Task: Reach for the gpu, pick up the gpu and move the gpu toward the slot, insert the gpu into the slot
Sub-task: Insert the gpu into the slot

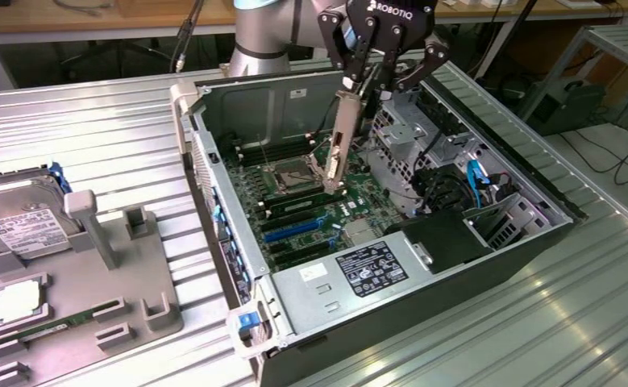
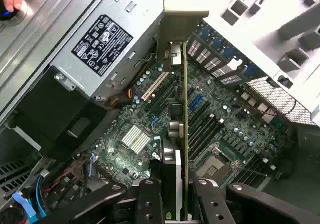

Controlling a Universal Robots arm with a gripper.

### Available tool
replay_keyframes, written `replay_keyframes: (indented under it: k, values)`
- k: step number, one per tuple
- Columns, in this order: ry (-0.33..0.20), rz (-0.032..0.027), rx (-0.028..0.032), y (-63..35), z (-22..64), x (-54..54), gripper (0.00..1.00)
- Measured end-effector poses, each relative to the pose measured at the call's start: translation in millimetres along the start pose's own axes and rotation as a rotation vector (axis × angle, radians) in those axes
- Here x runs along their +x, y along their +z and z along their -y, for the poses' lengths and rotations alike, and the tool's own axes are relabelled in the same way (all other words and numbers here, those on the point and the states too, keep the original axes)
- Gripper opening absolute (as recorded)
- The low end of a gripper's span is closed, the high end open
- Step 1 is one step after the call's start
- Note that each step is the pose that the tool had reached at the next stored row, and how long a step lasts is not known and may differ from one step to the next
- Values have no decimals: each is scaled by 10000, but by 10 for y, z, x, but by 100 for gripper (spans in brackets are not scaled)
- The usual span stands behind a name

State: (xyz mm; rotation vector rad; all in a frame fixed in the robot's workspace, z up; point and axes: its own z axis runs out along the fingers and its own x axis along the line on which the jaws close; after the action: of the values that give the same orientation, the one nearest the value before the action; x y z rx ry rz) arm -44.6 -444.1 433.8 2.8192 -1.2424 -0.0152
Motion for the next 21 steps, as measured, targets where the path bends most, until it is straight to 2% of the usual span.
replay_keyframes:
  k: [1,3,21]
  values:
    - [-740,-44,12,3,0,0,28]
    - [-1459,-88,22,6,0,0,28]
    - [-4939,-295,76,21,1,0,28]
